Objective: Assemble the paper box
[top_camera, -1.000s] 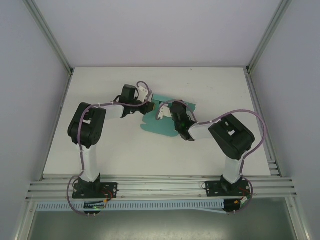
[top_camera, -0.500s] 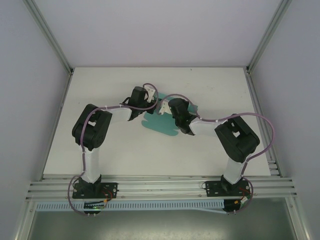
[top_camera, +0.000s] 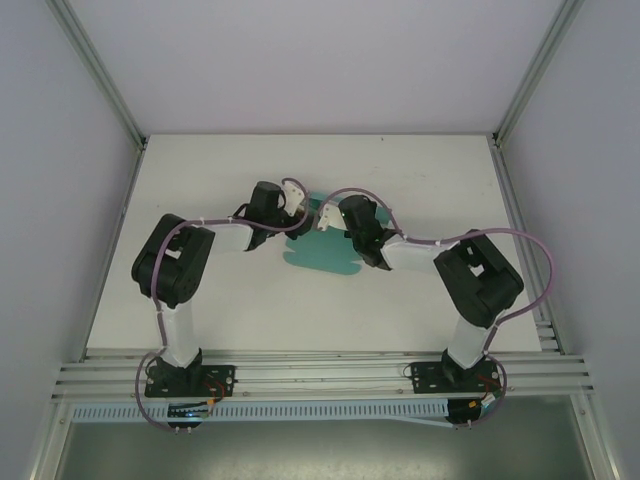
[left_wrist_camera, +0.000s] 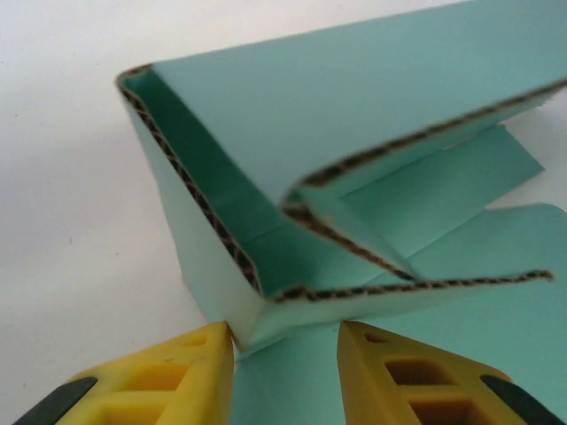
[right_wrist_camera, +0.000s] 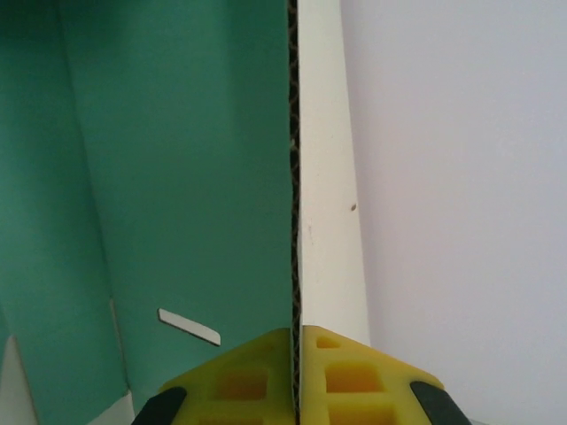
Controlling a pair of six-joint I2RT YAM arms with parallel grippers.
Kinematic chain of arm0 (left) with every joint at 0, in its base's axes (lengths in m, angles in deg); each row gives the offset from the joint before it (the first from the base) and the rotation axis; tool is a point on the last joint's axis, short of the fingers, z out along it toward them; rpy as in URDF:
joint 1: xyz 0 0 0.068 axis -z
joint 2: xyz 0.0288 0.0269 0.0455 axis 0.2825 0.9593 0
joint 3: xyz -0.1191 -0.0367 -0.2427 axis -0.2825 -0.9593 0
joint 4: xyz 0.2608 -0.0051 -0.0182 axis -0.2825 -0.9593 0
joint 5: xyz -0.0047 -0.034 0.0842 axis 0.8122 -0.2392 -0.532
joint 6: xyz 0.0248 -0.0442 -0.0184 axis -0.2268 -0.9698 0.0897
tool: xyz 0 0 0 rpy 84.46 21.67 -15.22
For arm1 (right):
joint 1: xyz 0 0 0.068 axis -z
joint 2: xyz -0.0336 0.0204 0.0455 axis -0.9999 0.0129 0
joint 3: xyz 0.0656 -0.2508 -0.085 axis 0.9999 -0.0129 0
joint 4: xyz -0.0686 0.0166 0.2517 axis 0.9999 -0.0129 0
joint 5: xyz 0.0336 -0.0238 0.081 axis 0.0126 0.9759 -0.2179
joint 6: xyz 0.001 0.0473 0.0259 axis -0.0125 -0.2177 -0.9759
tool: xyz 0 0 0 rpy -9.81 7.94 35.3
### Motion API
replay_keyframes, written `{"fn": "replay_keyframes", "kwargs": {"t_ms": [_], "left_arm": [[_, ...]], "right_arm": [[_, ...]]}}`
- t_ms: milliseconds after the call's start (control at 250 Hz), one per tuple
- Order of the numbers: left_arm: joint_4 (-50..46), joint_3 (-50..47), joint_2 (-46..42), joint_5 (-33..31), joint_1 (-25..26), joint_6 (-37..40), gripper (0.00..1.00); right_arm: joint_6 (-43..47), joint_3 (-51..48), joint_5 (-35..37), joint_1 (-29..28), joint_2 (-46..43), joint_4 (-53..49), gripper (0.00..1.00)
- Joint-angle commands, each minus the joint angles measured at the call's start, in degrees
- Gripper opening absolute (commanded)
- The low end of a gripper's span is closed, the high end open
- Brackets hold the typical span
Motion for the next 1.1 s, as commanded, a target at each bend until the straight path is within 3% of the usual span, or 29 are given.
{"fn": "replay_keyframes", "kwargs": {"t_ms": [0, 160, 300, 476, 628, 807, 951, 1095], "left_arm": [[2.7, -2.1, -3.9, 7.6, -1.3, 0.9, 0.38], [6.2, -7.3, -7.2, 13.6, -7.3, -4.5, 0.42], [1.0, -5.5, -6.4, 12.4, -8.1, -0.9, 0.47], [-3.2, -2.9, -3.6, 12.5, -8.2, -1.0, 0.44], [0.3, -4.1, -3.5, 8.6, -8.2, -2.2, 0.49], [-5.3, 5.4, 2.0, 11.1, -8.2, 0.9, 0.51], [-15.0, 15.5, 7.8, 10.8, -8.2, 0.4, 0.44], [-15.1, 17.0, 8.5, 10.2, -8.2, -1.4, 0.43]], "right_arm": [[3.4, -3.8, -4.8, -1.2, 4.7, 2.0, 0.0], [6.6, -5.8, -4.0, -1.5, 5.6, 5.9, 0.0], [7.3, -6.2, -3.0, -2.6, 7.6, 8.0, 0.0], [8.2, -5.2, -3.5, -2.5, 10.1, 9.1, 0.0], [10.7, -4.2, -3.9, -1.5, 11.8, 10.4, 0.0], [8.4, -2.4, -6.7, -1.3, 11.5, 5.9, 0.0], [8.3, -2.0, -7.9, -1.0, 11.3, 4.5, 0.0], [7.6, -1.6, -9.0, -0.9, 11.6, 2.8, 0.0]]}}
